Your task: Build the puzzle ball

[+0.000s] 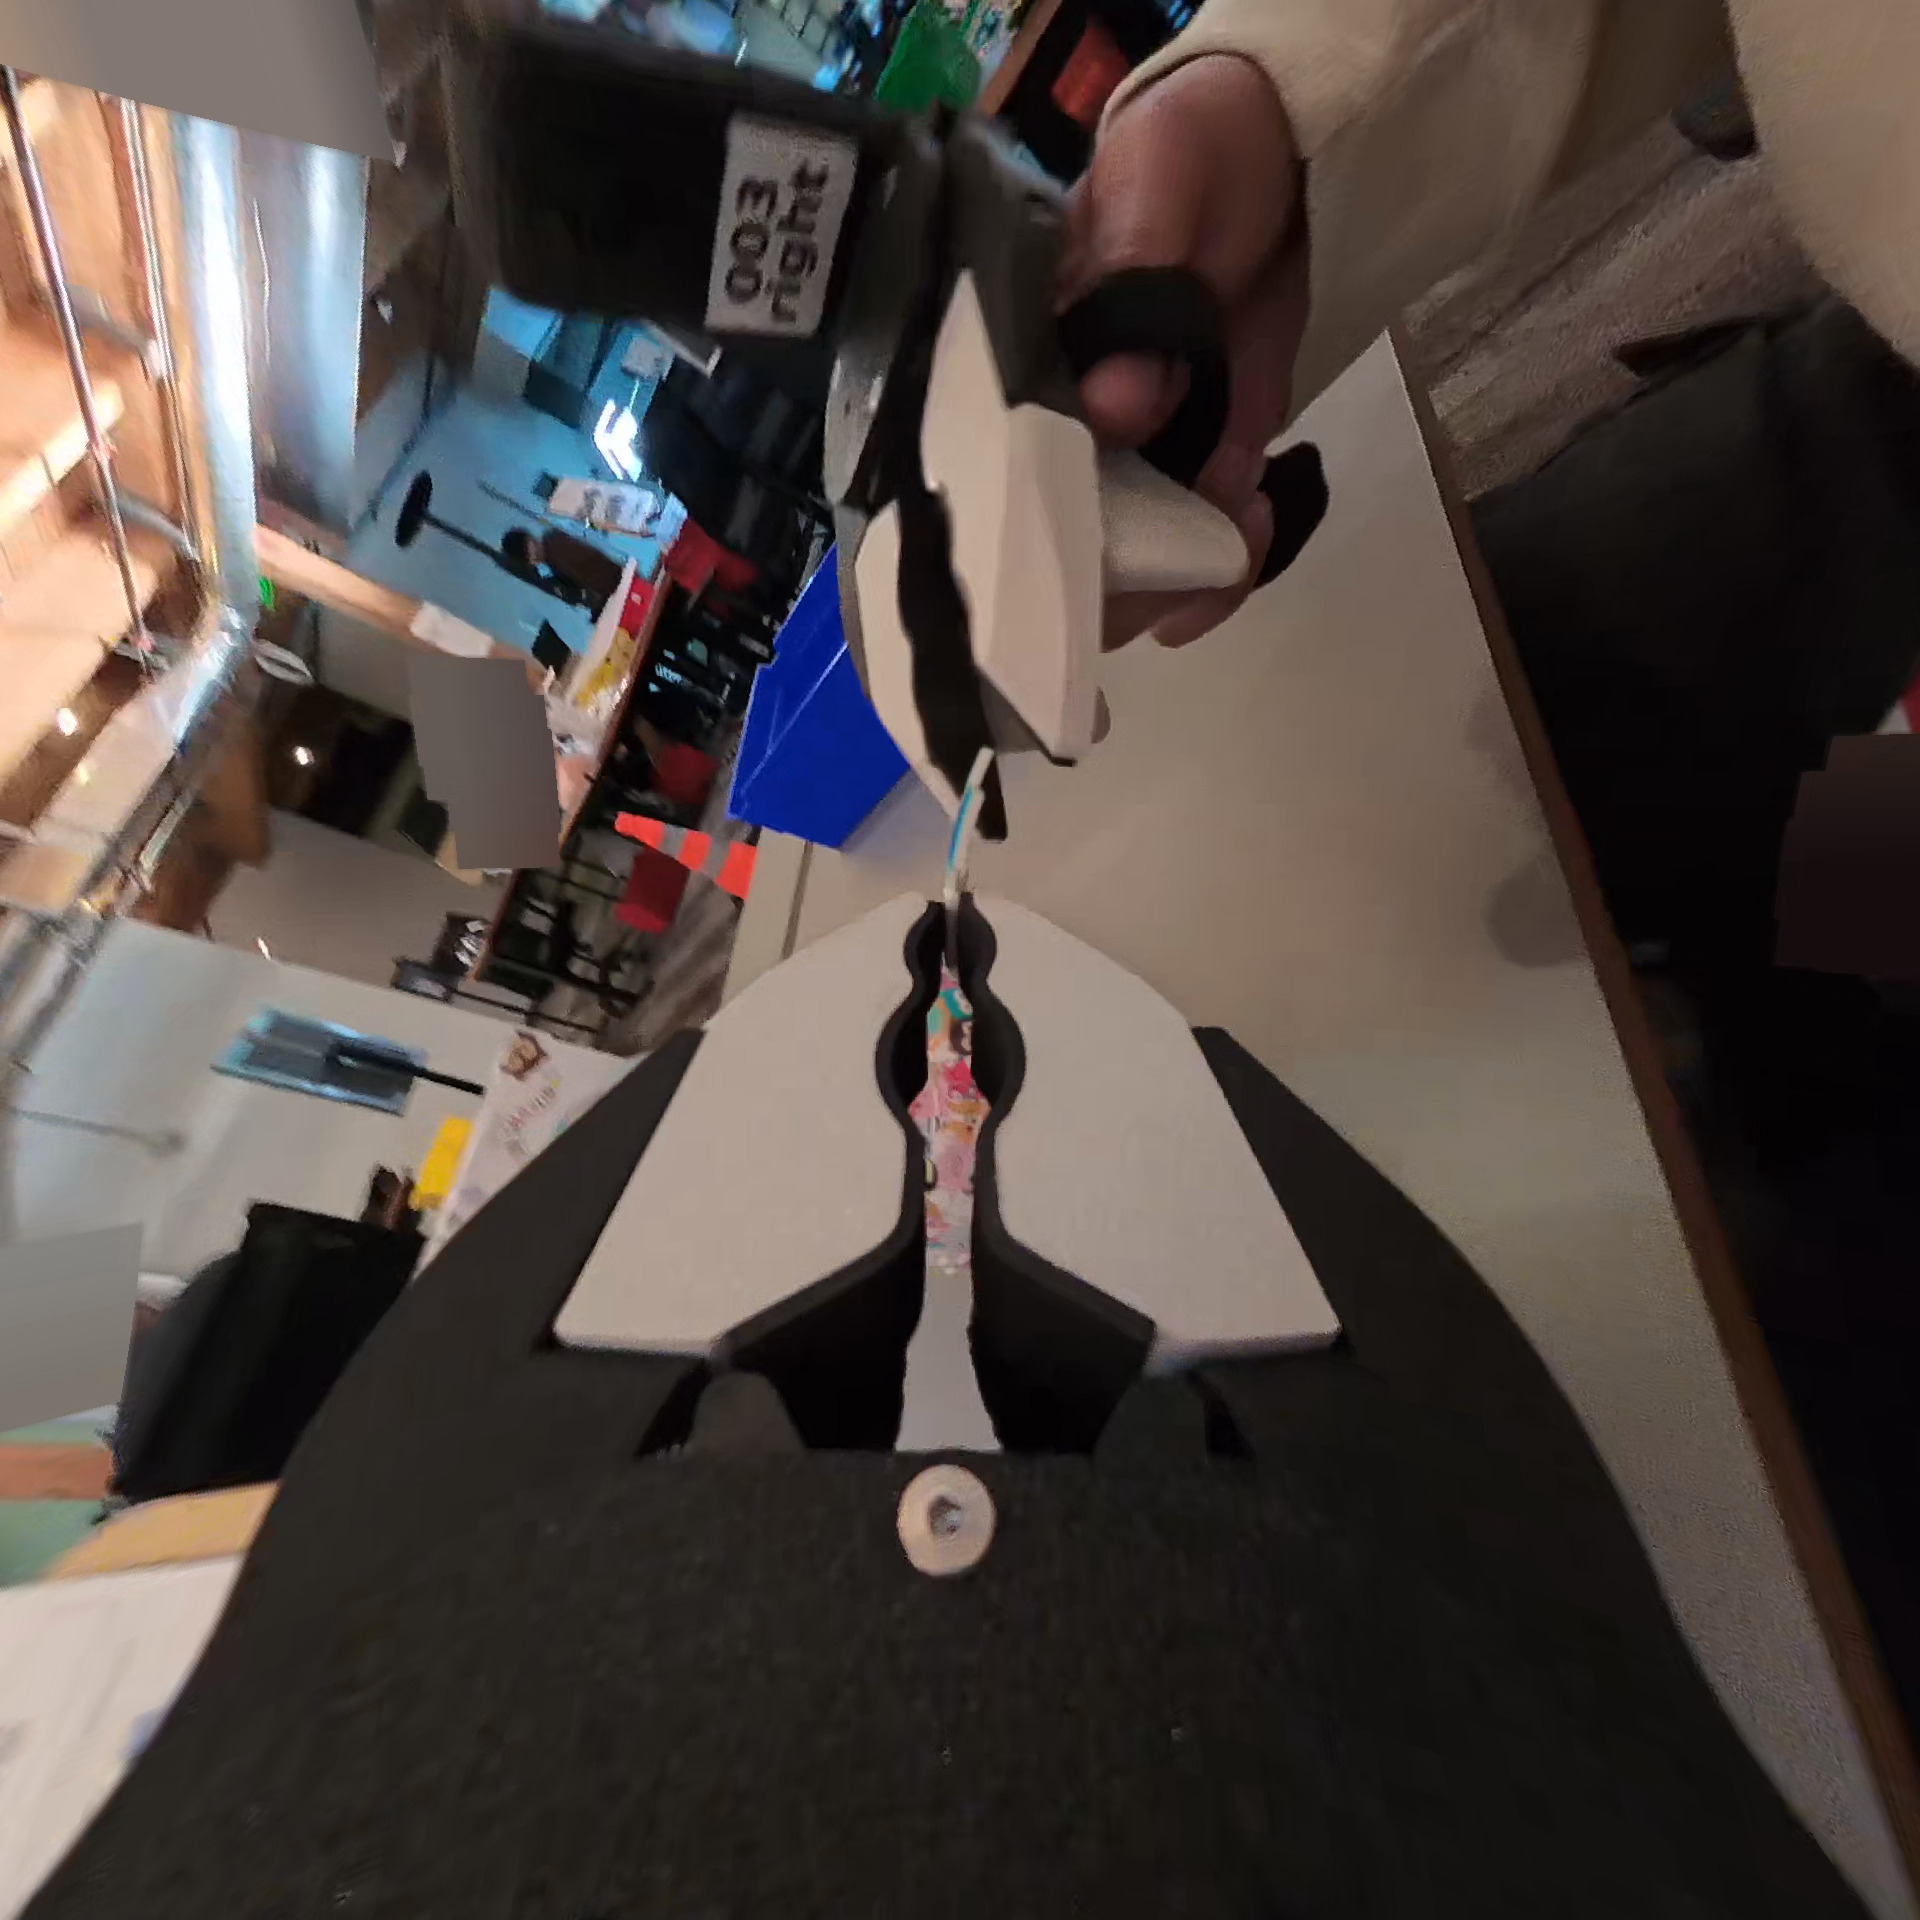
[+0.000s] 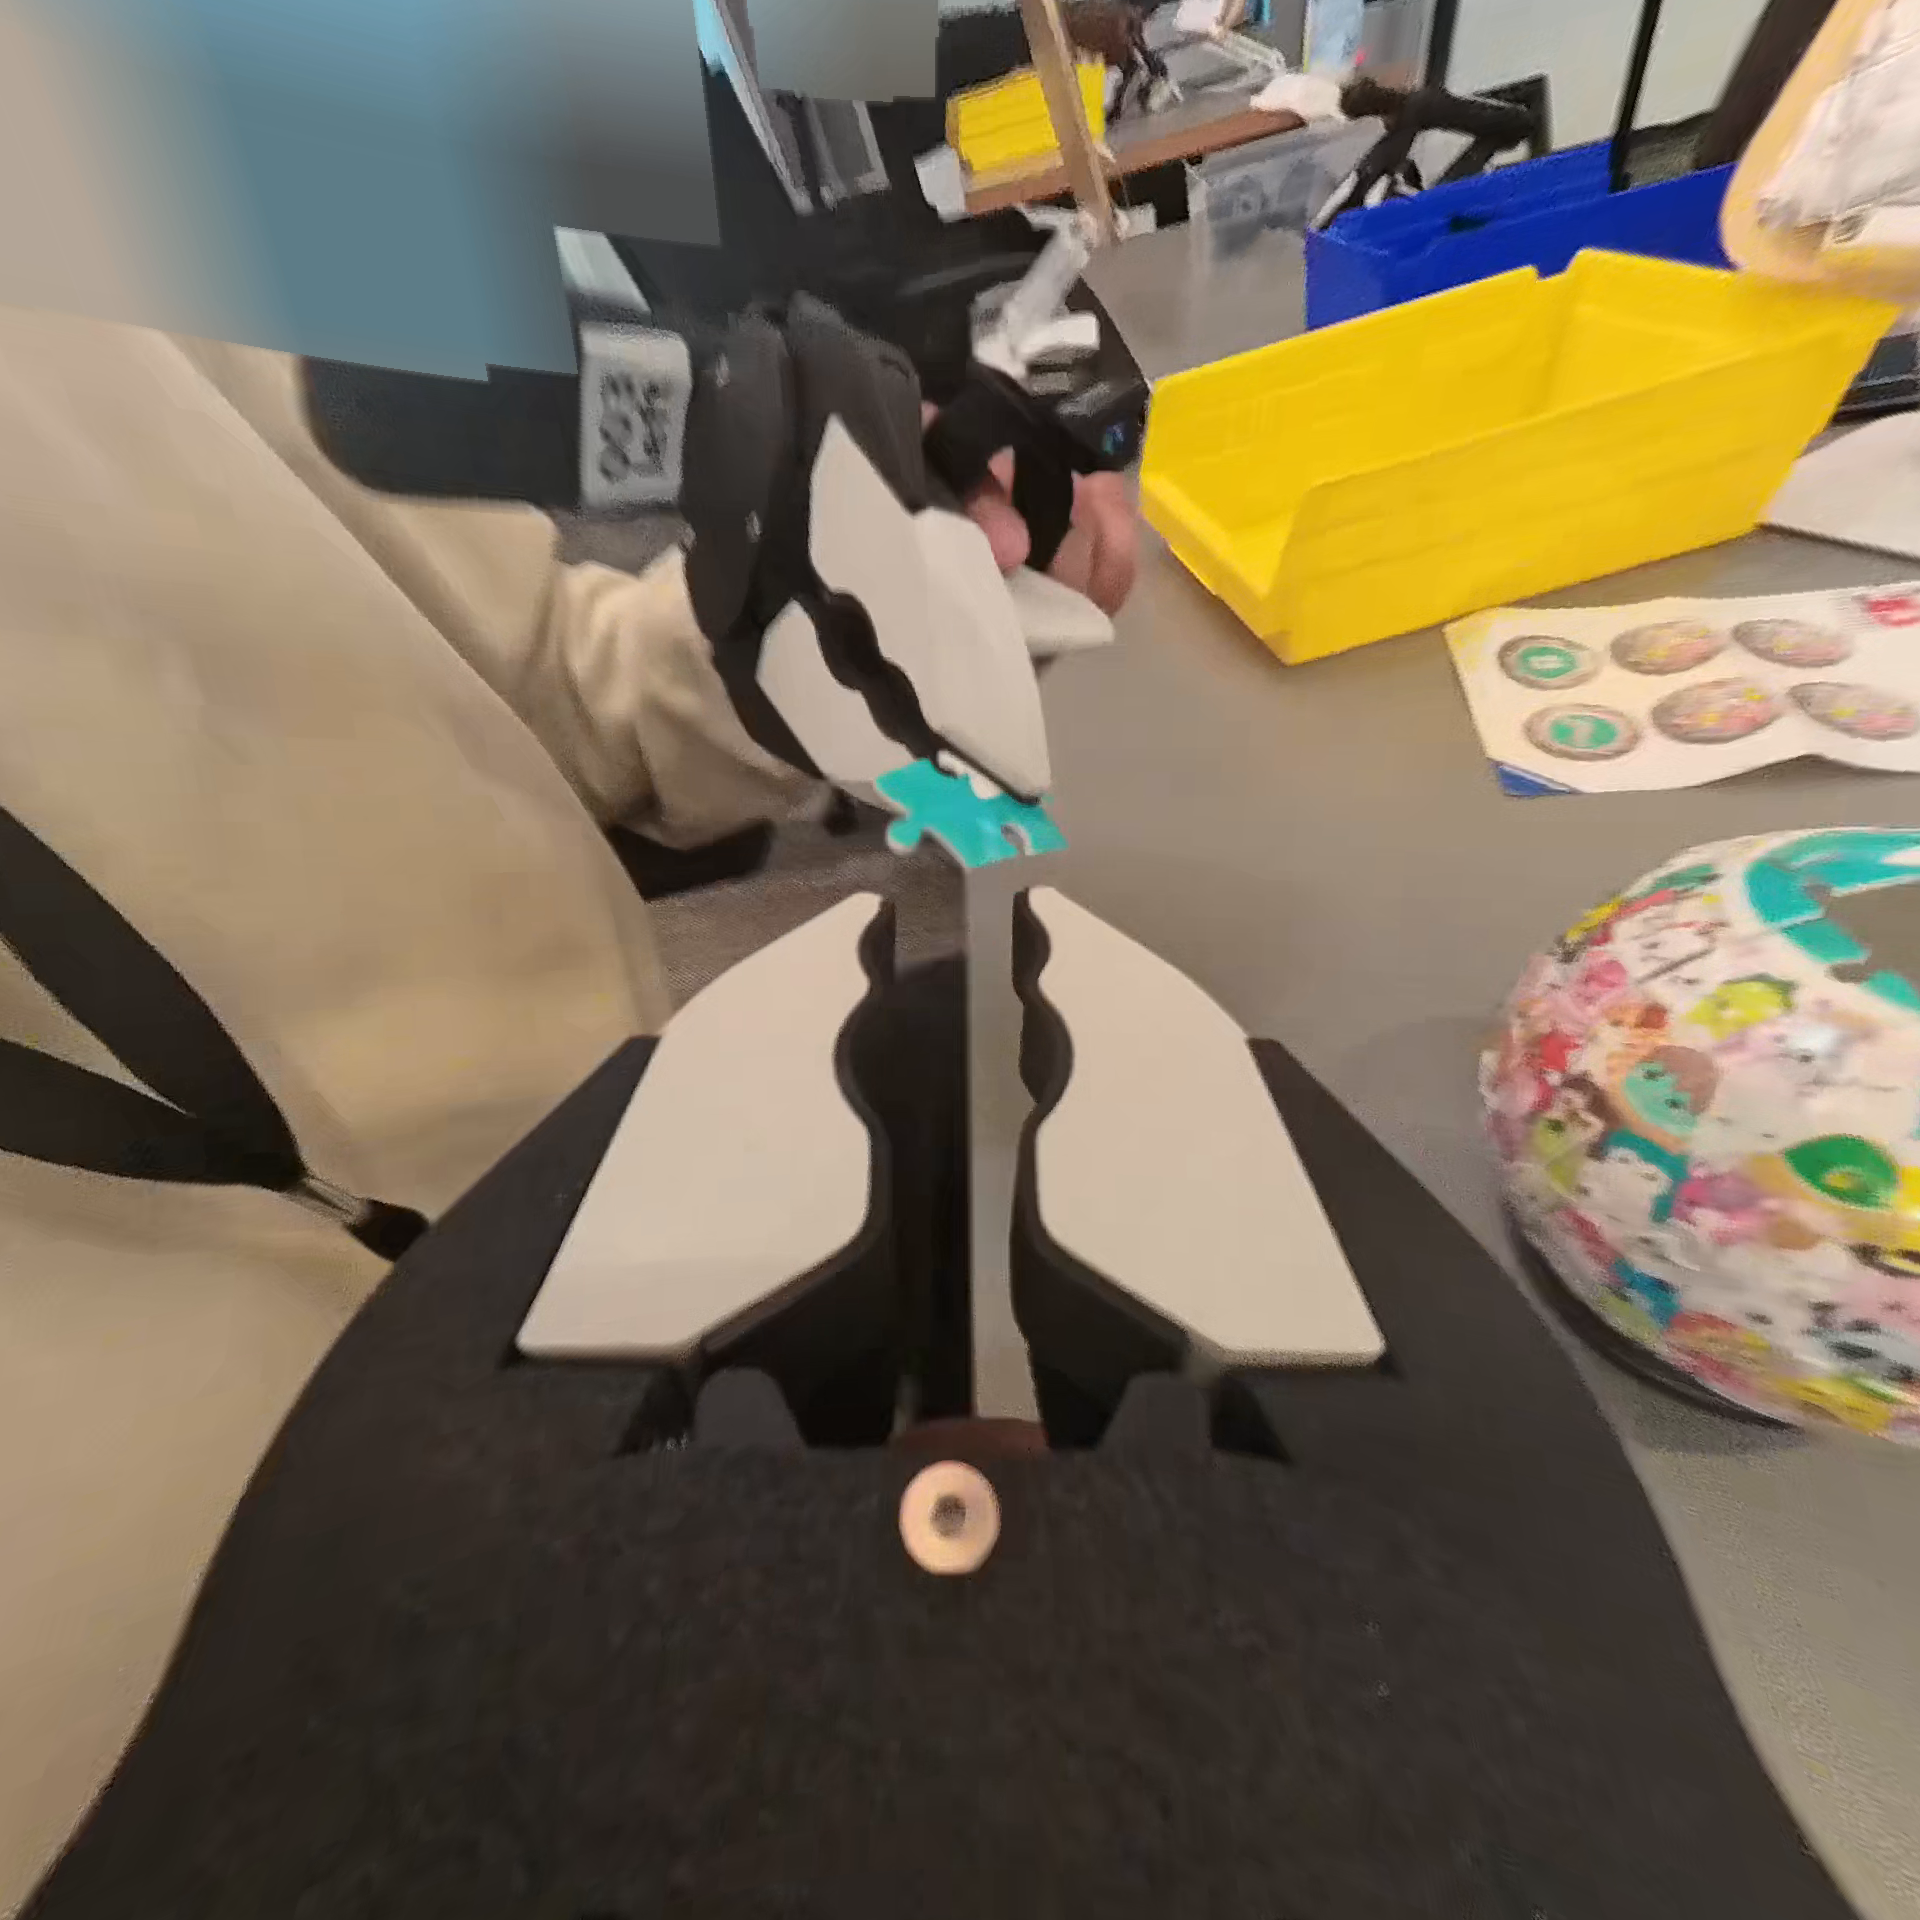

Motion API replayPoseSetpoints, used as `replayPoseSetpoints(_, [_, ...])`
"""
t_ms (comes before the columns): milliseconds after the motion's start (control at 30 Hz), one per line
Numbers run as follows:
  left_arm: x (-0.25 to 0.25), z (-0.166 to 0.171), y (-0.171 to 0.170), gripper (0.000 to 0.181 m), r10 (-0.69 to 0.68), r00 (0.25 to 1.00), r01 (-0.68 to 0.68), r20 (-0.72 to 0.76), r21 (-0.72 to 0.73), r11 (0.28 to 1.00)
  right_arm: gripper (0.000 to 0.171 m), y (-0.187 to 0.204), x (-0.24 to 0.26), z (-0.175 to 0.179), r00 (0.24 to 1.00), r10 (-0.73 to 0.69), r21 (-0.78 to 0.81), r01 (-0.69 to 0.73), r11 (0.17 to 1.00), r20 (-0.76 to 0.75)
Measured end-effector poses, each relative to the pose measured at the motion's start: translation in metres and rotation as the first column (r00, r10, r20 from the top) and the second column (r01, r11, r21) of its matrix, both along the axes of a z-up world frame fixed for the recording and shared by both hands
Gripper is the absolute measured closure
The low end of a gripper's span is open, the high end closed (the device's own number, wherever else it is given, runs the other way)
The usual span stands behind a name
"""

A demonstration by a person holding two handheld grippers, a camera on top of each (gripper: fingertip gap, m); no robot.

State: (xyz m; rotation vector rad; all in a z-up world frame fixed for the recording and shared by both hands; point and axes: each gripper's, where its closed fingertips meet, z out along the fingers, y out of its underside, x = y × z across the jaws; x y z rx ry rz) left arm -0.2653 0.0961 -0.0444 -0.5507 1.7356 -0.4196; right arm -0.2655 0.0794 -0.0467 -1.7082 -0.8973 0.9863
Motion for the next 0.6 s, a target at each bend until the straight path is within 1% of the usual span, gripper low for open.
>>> replayPoseSetpoints(67, [0.004,0.002,-0.004,0.179,-0.055,0.998,0.054,0.010,0.062,0.997,0.147,-0.002,0.000,0.011,0.993,0.015,-0.033,-0.019,0.999,-0.116])
replayPoseSetpoints(167, [0.009,0.009,-0.008,0.179,-0.124,0.992,0.120,0.029,0.107,0.987,0.146,-0.003,0.005,0.016,0.985,0.019,-0.059,-0.030,0.998,-0.174])
replayPoseSetpoints(200, [0.011,0.011,-0.007,0.179,-0.136,0.990,0.131,0.033,0.124,0.984,0.149,-0.004,0.006,0.019,0.981,0.022,-0.064,-0.035,0.997,-0.192])
replayPoseSetpoints(267, [0.014,0.015,-0.007,0.179,-0.163,0.986,0.157,0.035,0.138,0.978,0.149,-0.004,0.009,0.022,0.977,0.010,-0.064,-0.024,0.998,-0.212])
replayPoseSetpoints(333, [0.019,0.017,-0.008,0.179,-0.186,0.982,0.179,0.040,0.144,0.973,0.152,-0.003,0.010,0.019,0.981,0.002,-0.067,-0.015,0.998,-0.192])
replayPoseSetpoints(433, [0.025,0.019,-0.008,0.179,-0.199,0.979,0.189,0.053,0.160,0.969,0.155,-0.002,0.014,0.020,0.978,-0.012,-0.072,-0.003,0.997,-0.209])
replayPoseSetpoints(500, [0.027,0.020,-0.006,0.179,-0.199,0.979,0.187,0.052,0.172,0.967,0.149,-0.004,0.017,0.023,0.963,0.001,-0.094,-0.027,0.995,-0.271])
replayPoseSetpoints(567, [0.029,0.020,-0.003,0.179,-0.198,0.979,0.183,0.053,0.214,0.960,0.141,-0.007,0.018,0.028,0.937,0.025,-0.142,-0.079,0.987,-0.348])
replayPoseSetpoints(600, [0.029,0.020,-0.003,0.180,-0.205,0.977,0.188,0.054,0.228,0.956,0.139,-0.008,0.019,0.029,0.926,0.034,-0.161,-0.101,0.982,-0.375])
